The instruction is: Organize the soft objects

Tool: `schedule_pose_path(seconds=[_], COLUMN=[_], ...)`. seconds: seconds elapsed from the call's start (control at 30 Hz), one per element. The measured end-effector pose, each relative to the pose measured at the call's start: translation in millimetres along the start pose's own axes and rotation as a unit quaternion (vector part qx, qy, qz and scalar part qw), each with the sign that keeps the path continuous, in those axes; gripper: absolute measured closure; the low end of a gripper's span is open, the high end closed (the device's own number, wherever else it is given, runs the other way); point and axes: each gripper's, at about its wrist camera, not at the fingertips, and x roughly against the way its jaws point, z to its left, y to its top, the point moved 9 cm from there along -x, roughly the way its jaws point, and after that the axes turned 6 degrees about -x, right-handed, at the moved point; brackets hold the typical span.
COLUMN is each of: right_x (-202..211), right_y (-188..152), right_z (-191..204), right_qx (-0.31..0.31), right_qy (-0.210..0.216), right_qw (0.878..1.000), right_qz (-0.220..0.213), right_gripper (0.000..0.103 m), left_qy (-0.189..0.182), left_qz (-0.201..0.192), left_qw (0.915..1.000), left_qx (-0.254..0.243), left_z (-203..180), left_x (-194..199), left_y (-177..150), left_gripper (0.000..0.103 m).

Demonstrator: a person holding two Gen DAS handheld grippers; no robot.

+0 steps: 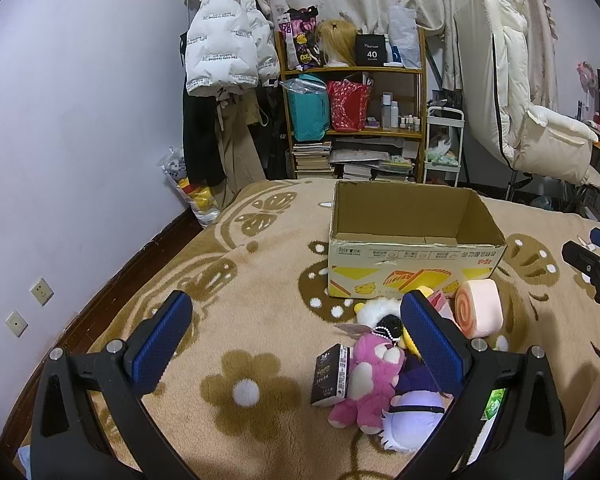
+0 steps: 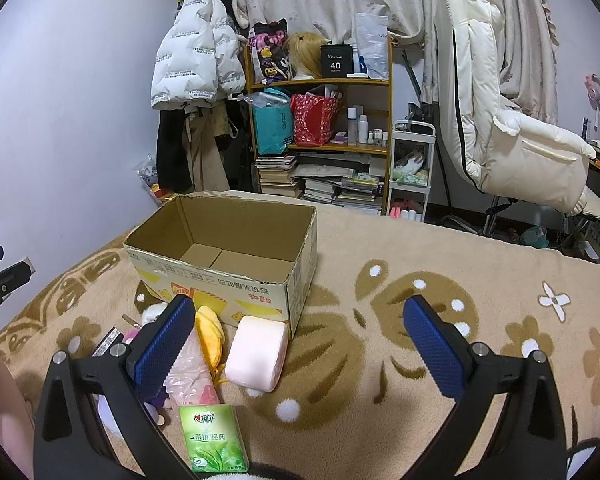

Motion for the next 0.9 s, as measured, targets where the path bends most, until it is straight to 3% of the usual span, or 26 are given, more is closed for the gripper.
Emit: schedule_pose_path(seconds=[0.1,0.27,0.43,0.63,0.77,0.9], right_x=[-0.1,-6.6,-21.5,-34.5,-48.1,-66.4], right_y=[-0.2,-9.3,-18.5,-25.3,-34.5,-33.2], right_z=[0.1,0.4,-8.7,-11.1,-5.6,3.3], right_qx=[0.001,0.005,-0.012,-0.048,-0.048,-0.041], right_qy=[0.0,-0.007,-0.025,0.005,0.013,0.015], right_qw=[1.0,1.0,0.999,0.997,0.995,0.993], right_qz=[0.0,0.006,0.04,0.065,0.091,0.113], right_gripper=[0.0,0.0,0.0,0.0,0.0,0.0], left_qy=[0.006,0.021,-0.01,-0.023,-0.025,-0.035], left_qz=[0.011,0.063,0.081,0.116,0.138,0.184], left_qw=[0.9999,0.9978,0.9959,0.9916,0.9887,0.9818], left_qx=[-0.003,0.003,0.038,0.053,0.053,0.034], left_z=[-0.1,7.2,17.3,24.7,26.3,21.1], left_x=[-4.0,-20.1,-28.4,-52.6,-73.1,-98.1], left_y=[-3.2,-13.1,-11.6,-10.4,-10.3,-22.7], left_gripper=[0.0,0.0,0.0,0.0,0.0,0.0])
